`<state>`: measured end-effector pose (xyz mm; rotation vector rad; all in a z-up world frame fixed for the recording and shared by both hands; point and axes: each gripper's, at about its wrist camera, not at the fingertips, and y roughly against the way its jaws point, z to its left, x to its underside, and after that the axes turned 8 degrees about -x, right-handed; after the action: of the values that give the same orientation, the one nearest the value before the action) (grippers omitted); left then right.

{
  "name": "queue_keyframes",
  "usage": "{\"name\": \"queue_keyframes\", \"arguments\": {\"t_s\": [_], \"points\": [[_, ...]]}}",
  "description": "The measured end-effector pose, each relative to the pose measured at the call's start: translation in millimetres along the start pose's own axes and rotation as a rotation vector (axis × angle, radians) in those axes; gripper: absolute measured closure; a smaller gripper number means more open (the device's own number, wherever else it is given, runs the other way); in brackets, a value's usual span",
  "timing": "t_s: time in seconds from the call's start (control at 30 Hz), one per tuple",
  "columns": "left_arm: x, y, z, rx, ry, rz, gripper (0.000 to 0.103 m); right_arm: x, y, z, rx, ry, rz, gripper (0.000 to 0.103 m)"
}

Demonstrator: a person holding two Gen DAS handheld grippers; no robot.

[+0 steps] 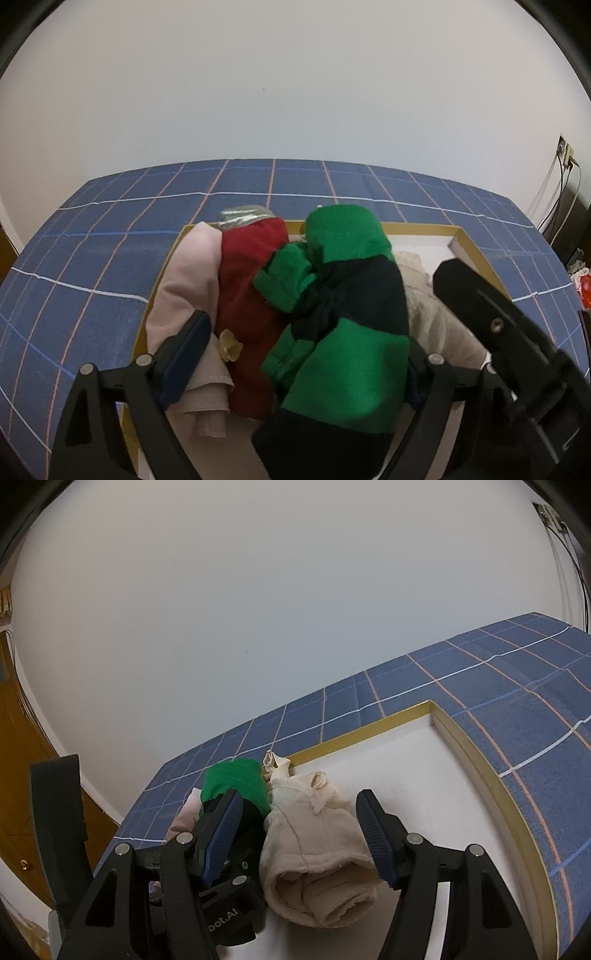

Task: Take underwear out of drawer
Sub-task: 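Lower both items into the tray beside the red sock and open both grippers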

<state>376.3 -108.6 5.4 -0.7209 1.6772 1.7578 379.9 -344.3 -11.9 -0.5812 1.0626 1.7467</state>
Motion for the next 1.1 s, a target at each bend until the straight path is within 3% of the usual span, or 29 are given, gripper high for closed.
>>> {"name": "queue_keyframes", "arguments": {"t_s": [0.53, 0.83, 0.93, 1.1], "points": [[6, 13, 0, -0.031, 0.007, -0.088, 0.014, 1, 19, -2, 0.012, -0.011, -0.129, 0.036], [14, 49, 0, -0.062, -0.009, -0.293, 0.013, 2, 35, -6, 0.023, -0.023, -0.214, 0.036], [15, 64, 5, -0.054, -0.024, -0.298, 0.013, 5, 47, 2, 0.032, 0.014, -0.226, 0.036], [18, 81, 26, 0.047, -0.022, -0.227, 0.013, 10, 74, 11, -0.012, 0.043, -0.208, 0.036]]}}
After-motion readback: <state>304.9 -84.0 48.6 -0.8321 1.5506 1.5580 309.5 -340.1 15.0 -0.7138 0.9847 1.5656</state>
